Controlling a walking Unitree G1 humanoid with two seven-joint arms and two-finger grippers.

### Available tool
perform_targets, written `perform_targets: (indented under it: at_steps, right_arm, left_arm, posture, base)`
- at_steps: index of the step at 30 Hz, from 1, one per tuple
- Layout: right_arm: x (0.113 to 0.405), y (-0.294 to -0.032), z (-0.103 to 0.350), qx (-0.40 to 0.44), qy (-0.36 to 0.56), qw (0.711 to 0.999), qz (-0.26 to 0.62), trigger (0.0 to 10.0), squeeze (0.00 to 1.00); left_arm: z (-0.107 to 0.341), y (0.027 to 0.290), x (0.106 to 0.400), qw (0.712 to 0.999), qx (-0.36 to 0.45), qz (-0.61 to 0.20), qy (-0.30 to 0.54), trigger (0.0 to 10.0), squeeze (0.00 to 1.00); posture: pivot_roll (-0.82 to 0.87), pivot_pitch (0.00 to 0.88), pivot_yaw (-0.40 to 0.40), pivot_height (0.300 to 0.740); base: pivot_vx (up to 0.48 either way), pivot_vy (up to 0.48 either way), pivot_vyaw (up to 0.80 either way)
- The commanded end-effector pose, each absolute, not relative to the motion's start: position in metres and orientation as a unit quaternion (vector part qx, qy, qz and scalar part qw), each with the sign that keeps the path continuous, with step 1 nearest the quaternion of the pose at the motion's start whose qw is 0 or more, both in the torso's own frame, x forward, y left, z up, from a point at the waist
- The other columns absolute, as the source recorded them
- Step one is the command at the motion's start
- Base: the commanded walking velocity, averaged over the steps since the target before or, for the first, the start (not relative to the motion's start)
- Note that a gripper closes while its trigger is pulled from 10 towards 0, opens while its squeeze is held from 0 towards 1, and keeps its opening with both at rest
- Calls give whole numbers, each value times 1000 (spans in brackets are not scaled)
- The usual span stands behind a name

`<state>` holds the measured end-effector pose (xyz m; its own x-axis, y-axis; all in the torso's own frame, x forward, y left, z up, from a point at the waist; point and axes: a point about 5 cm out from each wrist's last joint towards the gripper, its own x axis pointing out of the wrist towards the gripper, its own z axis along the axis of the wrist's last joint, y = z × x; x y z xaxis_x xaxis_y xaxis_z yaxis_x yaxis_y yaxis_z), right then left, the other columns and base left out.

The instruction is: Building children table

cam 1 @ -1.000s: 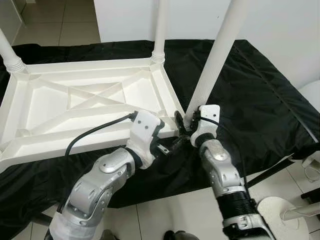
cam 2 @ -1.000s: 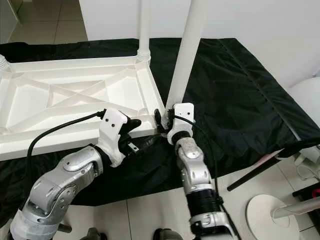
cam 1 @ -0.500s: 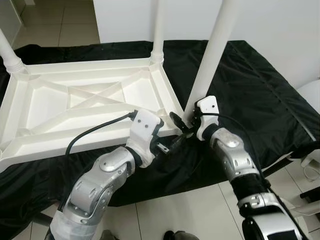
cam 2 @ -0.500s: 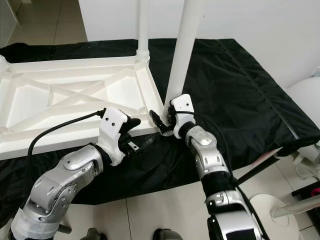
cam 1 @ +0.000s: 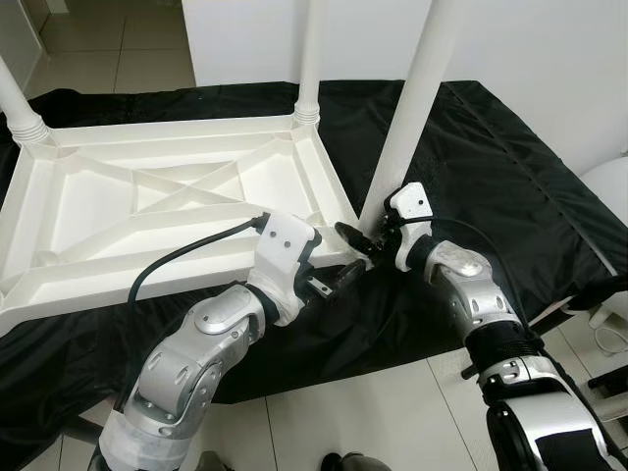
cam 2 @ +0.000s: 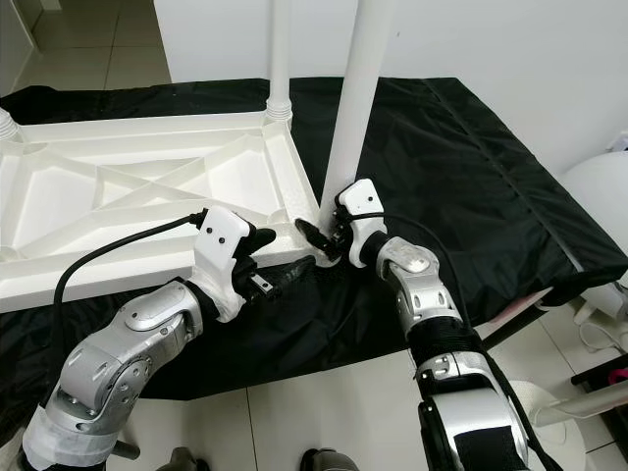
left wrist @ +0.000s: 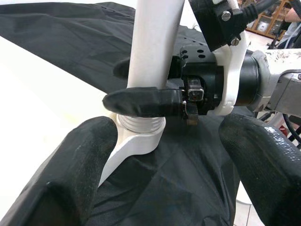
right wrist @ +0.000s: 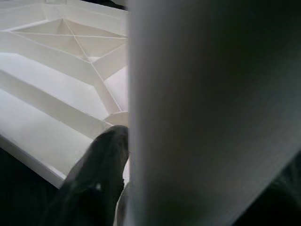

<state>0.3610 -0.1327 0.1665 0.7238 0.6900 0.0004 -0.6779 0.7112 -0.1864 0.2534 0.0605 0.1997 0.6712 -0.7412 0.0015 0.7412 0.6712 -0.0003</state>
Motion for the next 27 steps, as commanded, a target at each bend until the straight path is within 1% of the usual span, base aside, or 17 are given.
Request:
perform_targets:
  at_steps: [1,5,9,10,11,12,15,18,19,20,22,23,25,26,27]
  right_arm:
    - [359,-131,157,-75,-11,921,383,0,0]
    - [359,-133,155,-42,-8,923,382,0,0]
    - [358,-134,154,-38,-7,924,379,0,0]
    - [358,-134,153,-41,-9,925,377,8941,0]
    - [358,-134,153,-41,-9,925,377,8941,0]
    - [357,-133,153,-32,-9,927,374,10000,0]
    - [357,-130,155,-20,-12,935,353,10000,0]
    - [357,-130,155,-20,-12,935,353,10000,0]
    - [357,-128,156,-17,-12,941,337,10000,0]
    - [357,-128,156,-17,-12,941,337,10000,0]
    - [356,-121,155,-12,-7,958,288,10000,0]
    - [356,-121,155,-12,-7,958,288,10000,0]
    - [355,-114,155,7,-2,979,203,10000,0]
    - [355,-114,155,7,-2,979,203,10000,0]
    - [354,-112,155,14,-4,984,175,10000,0]
  left_arm:
    - [200,59,253,913,-1,-409,-5,10000,0]
    - [200,58,252,912,-2,-410,-5,10000,0]
    - [200,58,252,912,-2,-410,-5,10000,0]
    - [200,58,252,912,-1,-410,-5,10000,0]
    - [200,58,252,912,-1,-410,-5,10000,0]
    - [199,58,252,912,-1,-411,-4,10000,0]
    - [199,57,252,911,-1,-412,-4,10000,0]
    - [199,57,252,911,-1,-412,-4,10000,0]
    - [199,57,251,911,0,-412,-4,10000,0]
    - [199,57,251,911,0,-412,-4,10000,0]
    - [198,56,251,911,0,-413,-5,10000,0]
    - [198,56,251,911,0,-413,-5,10000,0]
    - [197,55,250,911,-2,-412,-4,10000,0]
    - [197,55,250,911,-2,-412,-4,10000,0]
    - [197,55,250,911,-2,-412,-4,10000,0]
  posture:
    - [-13,101,-61,740]
    - [-12,99,-62,740]
    - [-12,97,-62,740]
    - [-13,96,-62,740]
    - [-13,96,-62,740]
    - [-12,94,-66,740]
    - [-12,90,-73,740]
    - [-12,90,-73,740]
    - [-13,89,-74,740]
    - [-13,89,-74,740]
    - [-10,81,-84,740]
    - [-10,81,-84,740]
    - [-9,79,-89,740]
    - [-9,79,-89,740]
    - [-9,79,-89,740]
  base:
    - [0,0,0]
    - [0,0,0]
    - [0,0,0]
    - [0,0,0]
    - [0,0,0]
    - [0,0,0]
    - [0,0,0]
    - [0,0,0]
    - [0,0,0]
    - [0,0,0]
    - [0,0,0]
    - [0,0,0]
    - [0,0,0]
    - [0,0,0]
    - [0,0,0]
